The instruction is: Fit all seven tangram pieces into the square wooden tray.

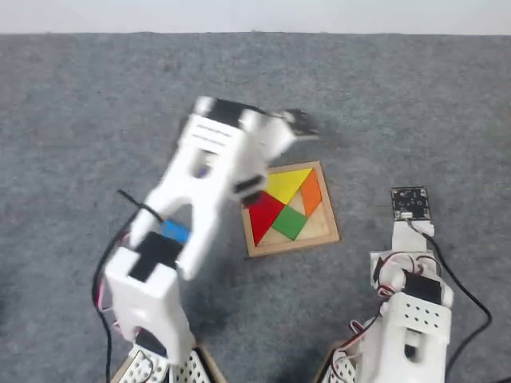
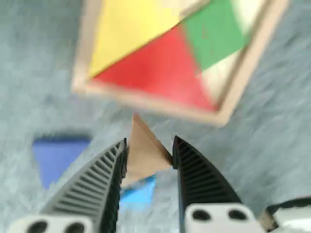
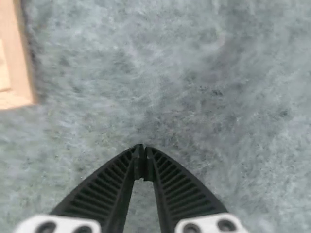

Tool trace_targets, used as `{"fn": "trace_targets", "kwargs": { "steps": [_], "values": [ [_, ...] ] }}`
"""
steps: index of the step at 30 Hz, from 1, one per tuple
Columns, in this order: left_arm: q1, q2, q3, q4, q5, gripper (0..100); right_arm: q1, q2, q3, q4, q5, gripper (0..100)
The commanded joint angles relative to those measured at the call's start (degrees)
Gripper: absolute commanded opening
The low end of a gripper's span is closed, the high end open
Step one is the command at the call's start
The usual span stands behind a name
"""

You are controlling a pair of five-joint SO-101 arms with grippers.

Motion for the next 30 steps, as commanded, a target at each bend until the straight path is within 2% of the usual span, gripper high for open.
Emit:
{"fn": "trace_targets", "kwargs": {
  "steps": [1, 5, 10, 15, 19, 23, 30],
  "values": [
    [9.2, -3.8, -2.5, -4.0, 10.2, 9, 0.9, -0.7, -2.5, -0.9, 0.3, 1.0],
    [11.9, -3.8, -2.2, -7.7, 20.8, 8, 0.9, -0.7, -2.4, -1.0, 0.2, 1.0],
    [12.0, -3.2, -2.2, -13.0, 34.1, 3, 0.9, -0.7, -2.4, -1.0, 0.2, 1.0],
    [10.5, 4.7, -2.4, -18.5, 44.0, 3, 0.8, -0.7, -2.4, -0.8, 0.2, 1.0],
    [9.1, 10.4, -3.0, -21.1, 47.1, 4, 0.8, -0.7, -2.4, -0.8, 0.2, 1.0],
    [7.2, 12.7, -4.3, -20.8, 51.0, 14, 0.8, -0.7, -2.4, -0.8, 0.2, 1.0],
    [6.2, 10.1, -6.7, -20.9, 47.4, 16, 0.8, -0.7, -2.4, -0.8, 0.2, 1.0]
  ]
}}
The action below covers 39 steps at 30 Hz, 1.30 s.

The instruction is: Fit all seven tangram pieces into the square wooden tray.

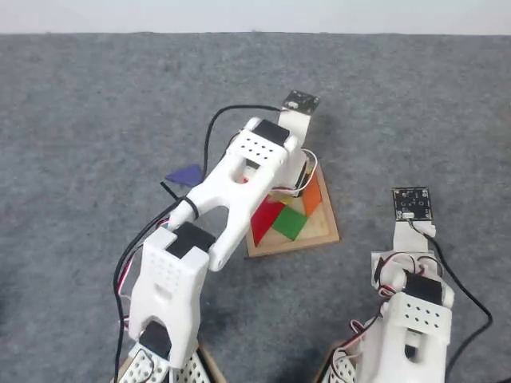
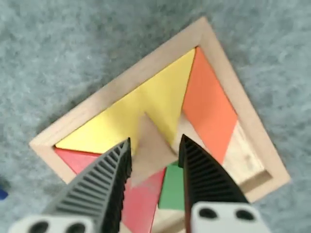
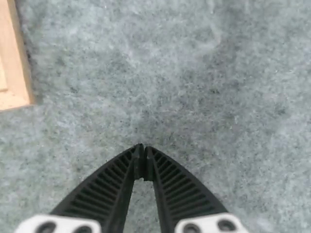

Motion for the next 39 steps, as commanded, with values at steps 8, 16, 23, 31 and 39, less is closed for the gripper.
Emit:
{"fn": "trace_targets", "kwargs": {
  "steps": [8, 16, 23, 31, 39],
  "values": [
    [-7.3, -7.9, -4.3, 1.4, -7.6, 16, 0.7, -0.7, -2.4, -0.8, 0.2, 1.0],
    [-10.7, -8.8, 3.3, 1.1, -12.0, 16, 0.6, -0.7, -2.4, -1.0, 0.2, 1.0],
    [-6.2, -27.4, 25.5, -9.6, -24.4, 15, 0.6, -0.7, -2.4, -1.1, 0.2, 1.0],
    [-8.8, -34.5, 36.6, -21.3, -23.0, 16, -1.7, -0.7, -2.3, -0.6, 0.2, 1.0],
    [-9.8, -22.5, 33.0, -26.8, -22.9, 16, -1.8, -0.7, -1.9, -0.9, 0.2, 1.0]
  ]
}}
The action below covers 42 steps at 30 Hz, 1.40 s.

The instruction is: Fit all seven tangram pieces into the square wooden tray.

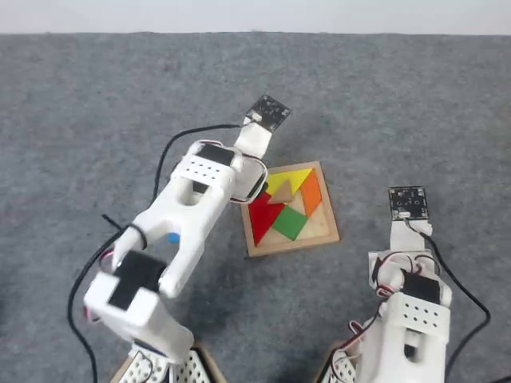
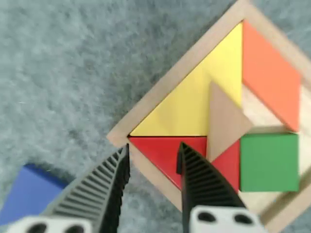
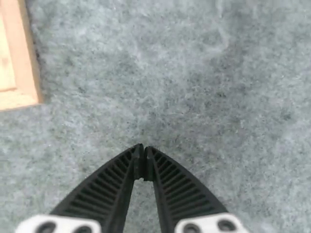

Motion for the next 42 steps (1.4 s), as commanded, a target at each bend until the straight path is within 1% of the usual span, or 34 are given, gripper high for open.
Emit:
{"fn": "trace_targets", "kwargs": {
  "steps": [1, 8, 15, 25, 29, 33, 36, 39, 42],
  "values": [
    [-0.3, 1.3, -2.7, -2.2, 0.4, 16, -0.2, -0.7, -1.9, -1.0, 0.2, 1.0],
    [0.6, 1.8, -1.5, -2.0, 0.4, 16, -0.2, -0.7, -1.9, -1.0, 0.2, 1.0],
    [6.9, 1.8, 0.0, -1.7, 1.6, 16, -0.2, -0.7, -1.9, -1.0, 0.2, 1.0],
    [11.6, 1.8, -1.2, -1.9, 2.5, 16, -0.2, -0.8, -1.9, -1.0, 0.2, 1.0],
    [11.7, 1.9, -3.8, -1.9, 4.5, 16, -0.2, -0.8, -1.9, -1.0, 0.2, 1.0],
    [12.2, 2.3, -7.0, -1.8, 5.0, 16, -0.2, -0.8, -1.9, -1.0, 0.2, 1.0],
    [12.3, 5.9, -10.5, -1.6, 6.8, 16, -0.2, -0.8, -1.9, -1.0, 0.2, 1.0],
    [12.0, 9.8, -13.6, -1.6, 6.9, 16, -0.2, -0.9, -1.8, -1.0, 0.2, 1.0],
    [11.1, 10.4, -15.4, -1.7, 7.3, 16, -0.2, -1.0, -1.8, -1.0, 0.3, 1.0]
  ]
}}
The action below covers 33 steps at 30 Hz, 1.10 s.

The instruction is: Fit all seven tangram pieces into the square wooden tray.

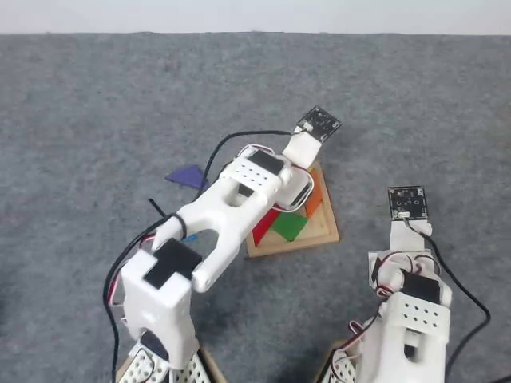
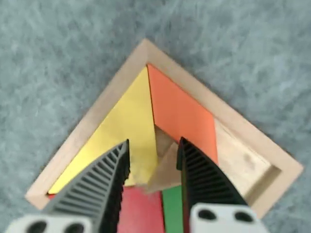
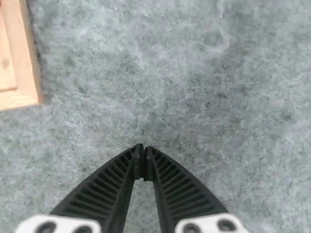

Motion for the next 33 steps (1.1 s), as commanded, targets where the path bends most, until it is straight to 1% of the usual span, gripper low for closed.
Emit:
{"fn": "trace_targets", "kwargs": {
  "steps": [1, 8, 12, 18, 22, 25, 33],
  "values": [
    [-1.2, -0.9, -4.9, -0.6, 0.9, 16, -0.3, -1.0, -1.8, -1.0, 0.3, 1.0],
    [-5.0, -4.0, -4.6, -0.4, 1.1, 16, -0.3, -1.1, -1.8, -1.1, 0.4, 1.0],
    [-6.2, -5.7, -2.9, 2.1, 1.1, 16, -0.3, -1.1, -1.8, -1.1, 0.3, 1.0],
    [-5.6, -8.3, 3.4, 2.2, -0.1, 16, -0.3, -1.1, -1.8, -1.1, 0.3, 1.0],
    [-3.7, -10.2, 7.8, 0.6, -1.2, 16, -0.3, -1.1, -1.8, -1.1, 0.3, 1.0],
    [-2.3, -11.2, 10.4, 0.4, -1.2, 15, -0.3, -1.1, -1.8, -1.1, 0.2, 1.0],
    [-1.7, -19.0, 17.1, 0.3, -0.1, 15, -0.3, -1.1, -1.8, -1.1, 0.2, 1.0]
  ]
}}
